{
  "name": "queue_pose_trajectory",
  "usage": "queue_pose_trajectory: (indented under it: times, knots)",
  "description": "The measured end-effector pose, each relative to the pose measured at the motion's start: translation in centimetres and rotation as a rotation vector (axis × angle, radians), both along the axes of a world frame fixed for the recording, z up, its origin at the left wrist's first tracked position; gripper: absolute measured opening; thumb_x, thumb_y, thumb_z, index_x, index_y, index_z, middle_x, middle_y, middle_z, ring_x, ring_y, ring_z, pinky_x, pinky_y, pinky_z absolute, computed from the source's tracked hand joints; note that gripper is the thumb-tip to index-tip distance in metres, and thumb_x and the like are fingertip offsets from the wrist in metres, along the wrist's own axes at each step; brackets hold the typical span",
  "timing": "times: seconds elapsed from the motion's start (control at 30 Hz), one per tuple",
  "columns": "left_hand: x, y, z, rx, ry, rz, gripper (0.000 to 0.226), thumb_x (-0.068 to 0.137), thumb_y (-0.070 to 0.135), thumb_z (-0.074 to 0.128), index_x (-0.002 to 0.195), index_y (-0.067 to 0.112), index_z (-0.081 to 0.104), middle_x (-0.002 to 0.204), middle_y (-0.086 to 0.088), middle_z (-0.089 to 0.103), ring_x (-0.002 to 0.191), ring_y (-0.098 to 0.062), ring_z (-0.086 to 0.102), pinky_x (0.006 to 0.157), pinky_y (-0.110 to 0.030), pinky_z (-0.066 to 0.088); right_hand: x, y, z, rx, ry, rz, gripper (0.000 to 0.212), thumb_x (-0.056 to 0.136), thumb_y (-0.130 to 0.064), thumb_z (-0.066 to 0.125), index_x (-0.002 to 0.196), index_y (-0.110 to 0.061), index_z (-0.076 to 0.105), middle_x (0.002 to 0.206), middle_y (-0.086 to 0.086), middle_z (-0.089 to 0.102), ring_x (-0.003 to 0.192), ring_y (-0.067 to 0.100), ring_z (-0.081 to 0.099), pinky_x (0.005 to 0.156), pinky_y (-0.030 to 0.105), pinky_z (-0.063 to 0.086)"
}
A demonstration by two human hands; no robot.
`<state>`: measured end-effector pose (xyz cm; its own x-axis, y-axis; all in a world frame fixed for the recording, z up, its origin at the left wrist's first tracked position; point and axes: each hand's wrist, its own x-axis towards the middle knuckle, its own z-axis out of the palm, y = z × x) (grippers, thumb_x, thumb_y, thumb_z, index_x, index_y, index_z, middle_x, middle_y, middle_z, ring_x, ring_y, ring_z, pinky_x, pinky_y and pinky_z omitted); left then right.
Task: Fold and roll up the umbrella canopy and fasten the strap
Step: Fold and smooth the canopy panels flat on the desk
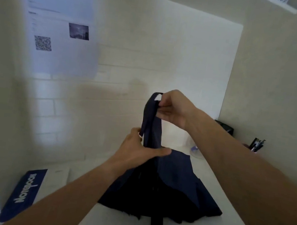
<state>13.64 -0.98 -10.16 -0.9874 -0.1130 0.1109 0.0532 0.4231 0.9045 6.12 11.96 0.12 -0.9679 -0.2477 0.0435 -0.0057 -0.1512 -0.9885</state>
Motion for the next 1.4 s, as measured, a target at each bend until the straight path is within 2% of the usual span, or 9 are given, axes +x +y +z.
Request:
queue_pose_trajectory:
  times: [0.13,0.33,0.47,0.63,0.73,0.9,1.03,1.17,1.4]
  knots:
    - [-4.6,-2.1,2.6,0.010,0.070,0.071,0.028,0.074,0.016,0.084,0.101,0.016,0.076,0.104,-0.003,0.078,0.093,-0.021,0.073,0.088,-0.038,0.061,-1.8,-0.7,2.4,-0.108,0.098,-0.059,0.014,0.089,0.004,0.065,0.102,0.009,0.065,0.089,0.018,0.068,0.078,0.024,0.071,0.069,0.029,0.064]
    - [-11.0,-5.0,10.2,-0.379,0.382,0.098,0.010,0.082,0.010,0.074,0.077,0.001,0.074,0.082,-0.014,0.076,0.080,-0.028,0.071,0.075,-0.040,0.060,-5.3,-0.3,7.1,-0.307,0.193,-0.037,0.013,0.092,-0.003,0.068,0.097,0.009,0.067,0.093,0.018,0.070,0.088,0.023,0.071,0.089,0.031,0.061]
    - [-13.0,-5.9,13.3,-0.617,0.656,0.106,0.050,0.091,0.010,0.066,0.050,0.021,0.040,0.053,0.005,0.050,0.054,-0.020,0.049,0.057,-0.032,0.037,-5.5,1.1,8.2,-0.457,0.266,-0.005,0.016,0.093,-0.004,0.068,0.102,0.010,0.068,0.094,0.019,0.075,0.093,0.024,0.075,0.091,0.031,0.059]
    - [-13.0,-6.4,7.5,-0.689,0.717,0.035,0.011,0.093,0.016,0.068,0.084,0.010,0.066,0.078,-0.008,0.071,0.067,-0.028,0.063,0.063,-0.038,0.051,-4.6,3.5,2.7,-0.444,0.195,0.037,0.025,0.096,-0.007,0.064,0.114,0.010,0.064,0.111,0.025,0.073,0.101,0.026,0.075,0.088,0.029,0.060]
    - [-11.1,-6.4,2.5,-0.612,0.555,-0.017,0.028,0.086,0.019,0.077,0.112,0.015,0.067,0.098,-0.006,0.077,0.085,-0.024,0.070,0.075,-0.037,0.057,-3.4,4.7,-3.3,-0.362,0.096,0.039,0.032,0.096,-0.007,0.064,0.122,0.011,0.061,0.120,0.030,0.069,0.105,0.029,0.074,0.092,0.031,0.059]
    - [-7.3,-5.2,-5.1,-0.710,0.397,-0.067,0.019,0.088,0.026,0.076,0.105,0.018,0.072,0.103,-0.001,0.077,0.094,-0.023,0.070,0.079,-0.032,0.055,1.7,6.8,-11.1,-0.192,0.025,0.021,0.028,0.095,-0.010,0.065,0.119,0.005,0.066,0.112,0.024,0.074,0.105,0.032,0.073,0.090,0.032,0.060]
    - [-4.1,-3.9,-8.8,-0.831,0.449,-0.129,0.012,0.087,0.024,0.074,0.099,0.023,0.071,0.097,0.006,0.077,0.087,-0.015,0.070,0.067,-0.023,0.043,7.5,9.0,-15.1,0.090,0.160,-0.076,0.013,0.091,-0.011,0.071,0.102,-0.009,0.078,0.095,0.011,0.076,0.078,0.016,0.067,0.071,0.025,0.057]
    - [-1.5,-3.1,-11.8,-0.922,0.472,-0.177,0.022,0.075,0.010,0.077,0.095,0.021,0.075,0.097,0.003,0.076,0.087,-0.020,0.071,0.074,-0.033,0.054,13.1,10.2,-19.5,0.222,0.294,-0.188,0.010,0.083,0.000,0.077,0.089,-0.008,0.080,0.101,0.007,0.070,0.069,0.012,0.066,0.064,0.023,0.056]
    - [2.4,-1.9,-16.1,-1.119,0.435,-0.127,0.038,0.063,0.008,0.067,0.097,0.014,0.082,0.109,-0.011,0.077,0.086,-0.032,0.073,0.076,-0.041,0.060,20.7,11.2,-28.0,0.191,0.306,-0.180,0.031,0.082,0.009,0.073,0.083,-0.021,0.081,0.098,0.000,0.075,0.097,0.011,0.071,0.082,0.017,0.055]
